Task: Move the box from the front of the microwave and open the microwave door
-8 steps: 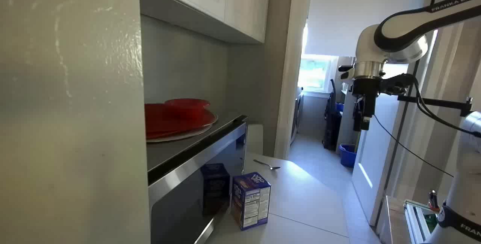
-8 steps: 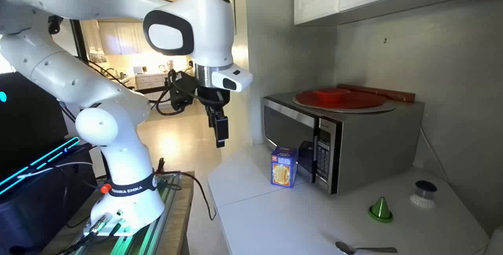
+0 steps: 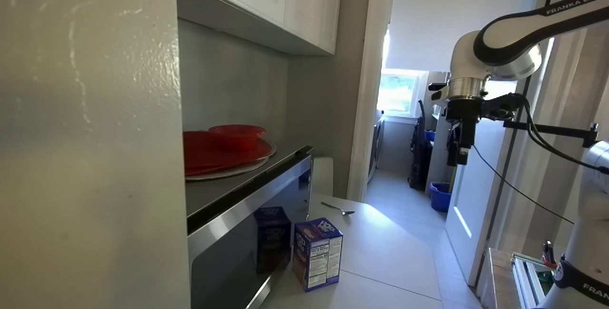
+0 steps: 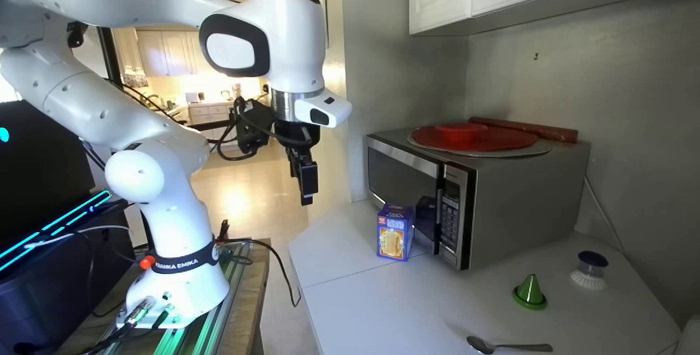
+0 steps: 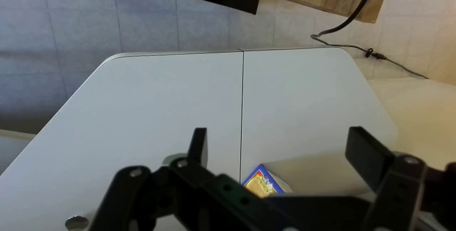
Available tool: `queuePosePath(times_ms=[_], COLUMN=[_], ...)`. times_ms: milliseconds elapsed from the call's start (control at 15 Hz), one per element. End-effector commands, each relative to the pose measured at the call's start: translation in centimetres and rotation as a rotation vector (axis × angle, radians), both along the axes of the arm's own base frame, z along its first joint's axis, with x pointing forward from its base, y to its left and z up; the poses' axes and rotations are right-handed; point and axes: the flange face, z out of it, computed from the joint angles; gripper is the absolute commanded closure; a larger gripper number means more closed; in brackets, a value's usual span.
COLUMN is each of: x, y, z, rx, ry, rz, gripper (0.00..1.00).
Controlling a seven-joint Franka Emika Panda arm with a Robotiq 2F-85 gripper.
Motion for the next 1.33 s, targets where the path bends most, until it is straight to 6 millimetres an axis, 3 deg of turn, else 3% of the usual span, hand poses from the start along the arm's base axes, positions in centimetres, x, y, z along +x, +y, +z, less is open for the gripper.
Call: queuePosePath(times_ms=[0,400,600,867,933,1067,1267], x=[-0.1,-1.8,-2.3,-1.3,-0.9,-1.0,-0.8], y=[2.4,11.3,15.7,21.9,19.9,20.9,20.1], z=[0.8,4.3,5.9,7.7,7.4,7.4,7.4], rx=[0.024,0.062,0.102,0.124,0.106,0.088,0.108], ry=[-0.001,0.013,0.028,-0.099,-0.053,-0.064,-0.058], rz=[0.023,-0.002,-0.114,-0.312,-0.232,-0.232,-0.243], gripper=[0.00,0.00,0.00,0.00,0.00,0.00,0.00])
